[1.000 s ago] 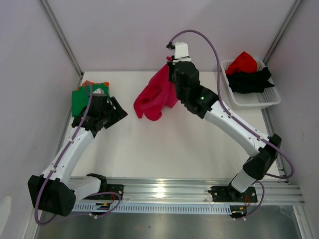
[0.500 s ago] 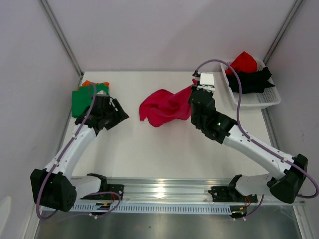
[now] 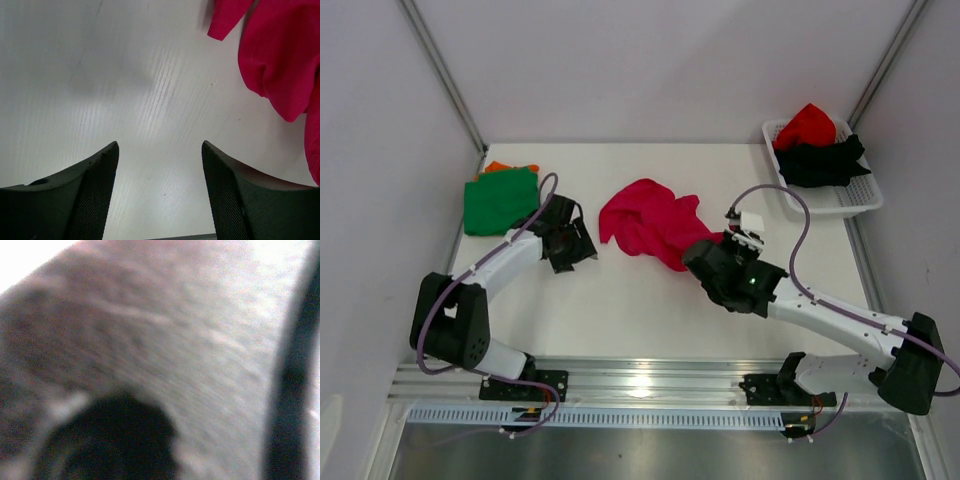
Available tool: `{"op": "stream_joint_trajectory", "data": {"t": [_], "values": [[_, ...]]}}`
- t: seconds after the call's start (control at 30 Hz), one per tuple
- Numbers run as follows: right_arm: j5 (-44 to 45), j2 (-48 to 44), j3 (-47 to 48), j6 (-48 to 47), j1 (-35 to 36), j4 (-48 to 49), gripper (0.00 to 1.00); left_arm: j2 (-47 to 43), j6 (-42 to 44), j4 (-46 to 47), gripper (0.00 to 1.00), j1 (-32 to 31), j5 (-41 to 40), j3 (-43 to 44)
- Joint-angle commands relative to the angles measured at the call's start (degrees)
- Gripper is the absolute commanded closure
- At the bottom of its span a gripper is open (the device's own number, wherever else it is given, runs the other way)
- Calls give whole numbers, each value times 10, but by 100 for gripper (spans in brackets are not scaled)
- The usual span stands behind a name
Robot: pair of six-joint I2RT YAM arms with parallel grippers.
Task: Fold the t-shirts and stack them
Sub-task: Flatten out the tshirt
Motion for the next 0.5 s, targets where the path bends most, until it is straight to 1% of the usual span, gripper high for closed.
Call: {"op": "stream_joint_trajectory", "data": {"t": [0.0,0.07,0.1,0.17,0.2,0.23,0.27,0.3,0.37,0.4,0.43,0.47], "values": [[49,-5,-15,315,26,-245,100,3,-1,3,30,-17,4,35],[55,3,-25,391,47,-300,100,11,-2,2,30,-22,4,40],[52,17,-26,489,62,-367,100,13,-2,2,30,-24,3,42],[41,37,-22,581,77,-428,100,22,-4,-1,30,-29,4,44],[21,63,-21,688,93,-493,100,24,-5,-2,30,-30,4,45],[11,80,-20,742,104,-523,100,27,-6,-3,30,-31,4,45],[2,94,-17,762,112,-538,100,31,-7,-4,30,-32,3,48],[-19,108,-17,773,118,-537,100,33,-8,-5,30,-32,-14,50],[-32,150,-15,823,143,-536,100,35,-8,-8,30,-33,-18,50],[-24,165,-1,831,155,-536,100,36,-7,-9,30,-33,-19,51],[-17,200,12,828,172,-536,100,35,-7,-11,30,-33,-21,54],[-11,217,27,813,179,-536,100,36,-6,-12,30,-33,-24,54]]}}
